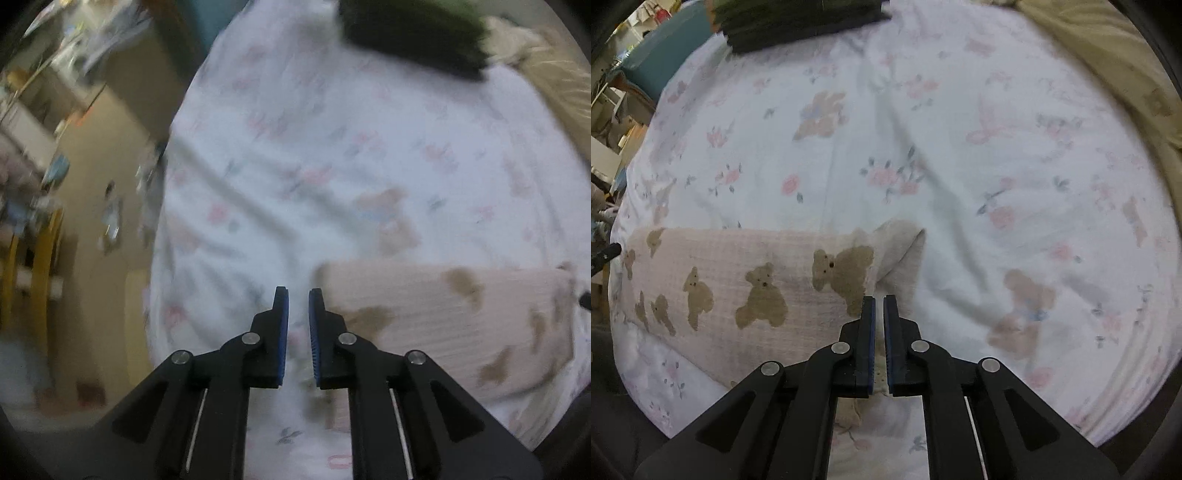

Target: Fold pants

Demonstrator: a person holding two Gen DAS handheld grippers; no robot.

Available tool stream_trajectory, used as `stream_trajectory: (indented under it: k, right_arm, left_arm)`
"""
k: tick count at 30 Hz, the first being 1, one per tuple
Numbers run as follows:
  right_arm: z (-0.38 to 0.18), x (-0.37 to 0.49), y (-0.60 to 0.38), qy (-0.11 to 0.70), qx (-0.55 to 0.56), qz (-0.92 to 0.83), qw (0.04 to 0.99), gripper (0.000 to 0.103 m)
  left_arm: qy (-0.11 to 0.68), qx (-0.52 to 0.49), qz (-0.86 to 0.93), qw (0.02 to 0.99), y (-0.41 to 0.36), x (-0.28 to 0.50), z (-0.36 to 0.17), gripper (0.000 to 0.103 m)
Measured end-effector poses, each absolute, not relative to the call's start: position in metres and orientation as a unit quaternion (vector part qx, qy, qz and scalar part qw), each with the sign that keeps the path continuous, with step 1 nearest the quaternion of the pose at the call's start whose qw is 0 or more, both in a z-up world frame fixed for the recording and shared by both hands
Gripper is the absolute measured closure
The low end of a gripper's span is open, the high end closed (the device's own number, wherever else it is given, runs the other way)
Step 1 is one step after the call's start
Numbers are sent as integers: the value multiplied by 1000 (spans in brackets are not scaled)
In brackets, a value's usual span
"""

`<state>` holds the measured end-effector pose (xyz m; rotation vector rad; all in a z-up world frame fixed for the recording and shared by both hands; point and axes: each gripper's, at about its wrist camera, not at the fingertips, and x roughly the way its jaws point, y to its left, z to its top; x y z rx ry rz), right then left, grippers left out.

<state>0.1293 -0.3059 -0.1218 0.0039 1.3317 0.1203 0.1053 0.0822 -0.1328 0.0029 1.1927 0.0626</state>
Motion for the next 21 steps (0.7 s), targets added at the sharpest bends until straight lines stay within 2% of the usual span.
stream_trajectory:
  k: [4, 10, 13, 16, 21]
  right_arm:
    - [-101, 126, -295, 580, 50, 103, 807, 96]
    - [-124, 139, -255, 585, 95, 167, 788, 96]
    - [-145, 140, -244, 597, 104, 170, 777, 96]
    - [-165, 136, -243, 619, 56, 128, 773, 101]
    - [-165, 137, -266, 628, 39, 70, 774, 102]
  left_arm:
    - [533, -17, -83, 842, 45, 98, -128, 88]
    - [555, -59, -146, 817, 1, 104, -160, 88]
    - [562, -12, -142, 815, -15, 97, -173, 88]
    - [581, 24, -134, 802, -18, 97, -187, 87]
    - [586, 53, -87, 804, 2, 89, -188, 87]
